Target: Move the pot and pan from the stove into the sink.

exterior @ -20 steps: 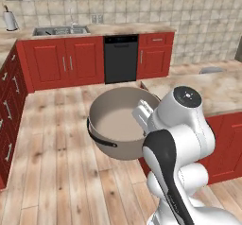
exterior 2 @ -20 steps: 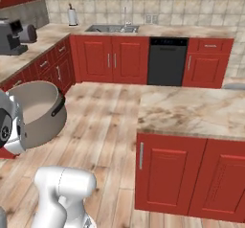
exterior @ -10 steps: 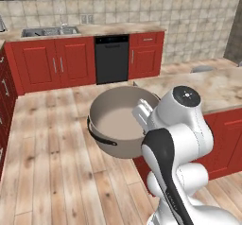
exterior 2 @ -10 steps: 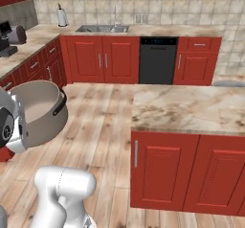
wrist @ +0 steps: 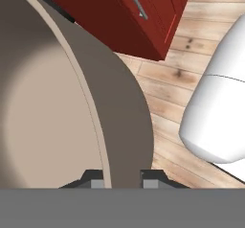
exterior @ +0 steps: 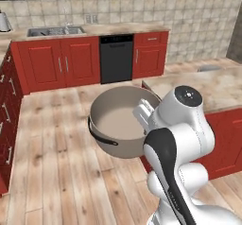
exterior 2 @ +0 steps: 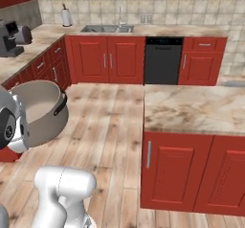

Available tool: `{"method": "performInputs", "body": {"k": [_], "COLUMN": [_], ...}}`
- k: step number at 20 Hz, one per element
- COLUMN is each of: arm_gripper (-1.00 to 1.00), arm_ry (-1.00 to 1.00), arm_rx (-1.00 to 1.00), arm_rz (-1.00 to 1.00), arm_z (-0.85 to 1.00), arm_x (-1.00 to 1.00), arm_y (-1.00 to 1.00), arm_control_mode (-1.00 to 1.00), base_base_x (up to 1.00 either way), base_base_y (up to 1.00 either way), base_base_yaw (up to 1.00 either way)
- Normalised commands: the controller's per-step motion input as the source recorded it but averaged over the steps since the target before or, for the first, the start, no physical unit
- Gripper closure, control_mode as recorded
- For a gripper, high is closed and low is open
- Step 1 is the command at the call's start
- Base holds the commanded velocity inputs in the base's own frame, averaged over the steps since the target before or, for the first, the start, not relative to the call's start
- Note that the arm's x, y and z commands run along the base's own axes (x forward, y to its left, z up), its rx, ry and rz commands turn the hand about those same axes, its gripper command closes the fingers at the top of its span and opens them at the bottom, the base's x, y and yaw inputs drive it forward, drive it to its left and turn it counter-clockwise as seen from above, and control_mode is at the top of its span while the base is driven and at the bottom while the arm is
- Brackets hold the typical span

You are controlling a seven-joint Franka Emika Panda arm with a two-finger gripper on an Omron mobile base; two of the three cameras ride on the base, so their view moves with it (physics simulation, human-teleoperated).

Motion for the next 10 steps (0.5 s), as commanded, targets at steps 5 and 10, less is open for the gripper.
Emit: {"method": "performInputs", "body": {"k": [5,10], "arm_gripper": [1.00,1.00], "arm_ry": [0.00,0.00], "arm_rx": [0.00,0.00], "arm_rz": [0.00,0.00], "arm_z": [0.00,0.00], "arm_x": [0.00,0.00], "arm_y": [0.00,0.00], "arm_control_mode": [1.00,1.00], "base_base_x": [-0.05,-0.07], "base_base_y": [0.75,0.58], "base_base_yaw": [-0.01,-0.01]}}
